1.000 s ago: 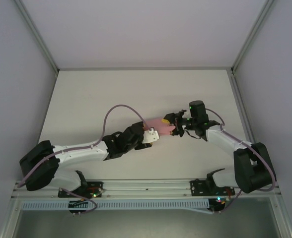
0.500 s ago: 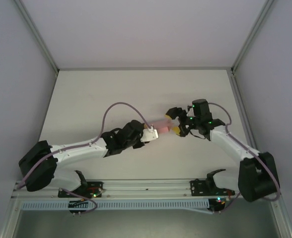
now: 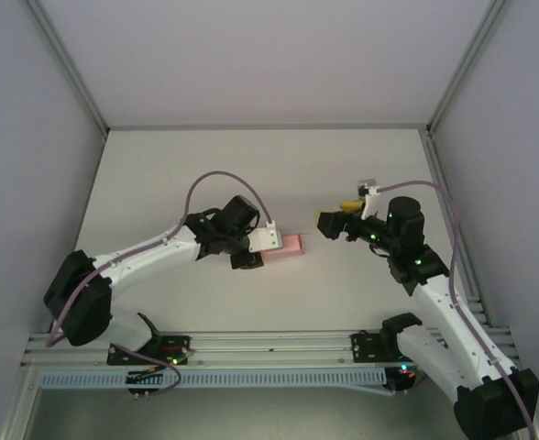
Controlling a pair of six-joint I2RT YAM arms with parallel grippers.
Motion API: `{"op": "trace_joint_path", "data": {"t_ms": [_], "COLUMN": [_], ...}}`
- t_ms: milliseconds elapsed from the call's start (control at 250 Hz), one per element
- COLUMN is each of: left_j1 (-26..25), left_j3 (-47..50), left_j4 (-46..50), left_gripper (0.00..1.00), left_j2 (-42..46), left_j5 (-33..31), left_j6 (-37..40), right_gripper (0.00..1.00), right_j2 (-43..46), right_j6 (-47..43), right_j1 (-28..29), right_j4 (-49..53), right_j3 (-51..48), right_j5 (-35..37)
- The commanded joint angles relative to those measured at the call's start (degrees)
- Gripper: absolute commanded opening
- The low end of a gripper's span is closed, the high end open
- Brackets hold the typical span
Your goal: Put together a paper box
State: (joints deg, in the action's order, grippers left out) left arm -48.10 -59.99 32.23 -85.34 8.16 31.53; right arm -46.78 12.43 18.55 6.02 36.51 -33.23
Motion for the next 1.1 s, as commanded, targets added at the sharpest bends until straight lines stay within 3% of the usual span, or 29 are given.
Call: {"op": "trace_joint_path", "data": {"t_ms": [0, 88, 487, 591, 667, 723, 819, 1034, 1098], "left_j1": [1.4, 2.2, 3.1, 3.2, 3.2, 3.1, 3.1, 3.1, 3.2], "left_j3": [-2.9, -4.0, -6.5, -6.4, -6.5, -6.6, -6.7, -7.4, -7.6], "left_j4": [6.1, 6.8, 8.9, 8.6, 8.8, 8.7, 8.2, 7.8, 7.6], "left_gripper": [0.46, 0.47, 0.48, 0.48, 0.48, 0.48, 0.48, 0.47, 0.47], "left_j2": [-3.5, -6.0, -9.3, -9.4, -10.1, -10.5, -10.7, -11.0, -11.2], "left_j5": [2.2, 2.8, 4.4, 4.5, 4.4, 4.0, 3.6, 1.8, 1.5], "left_j6": [1.8, 3.1, 5.4, 5.3, 5.1, 4.9, 4.6, 3.1, 2.7], "right_gripper": [0.88, 0.79, 0.70, 0.59, 0.46, 0.31, 0.16, 0.03, 0.03], "right_j2": [-4.1, -8.7, -26.3, -30.6, -32.6, -33.1, -33.0, -31.0, -29.9], "right_j6": [-16.8, -20.5, -31.8, -34.1, -35.6, -34.5, -32.0, -16.3, -12.0], "right_j1": [1.8, 3.9, 7.6, 7.6, 7.8, 8.2, 9.6, 13.7, 15.8], "right_j4": [8.5, 10.8, 11.6, 14.9, 18.0, 18.2, 18.3, 17.9, 16.9], "right_j3": [3.0, 5.0, 11.7, 14.7, 16.4, 16.9, 17.5, 18.3, 17.8], "right_j5": [-4.8, -4.4, 1.7, 0.3, -1.3, -0.5, 0.6, 4.7, 7.7]}}
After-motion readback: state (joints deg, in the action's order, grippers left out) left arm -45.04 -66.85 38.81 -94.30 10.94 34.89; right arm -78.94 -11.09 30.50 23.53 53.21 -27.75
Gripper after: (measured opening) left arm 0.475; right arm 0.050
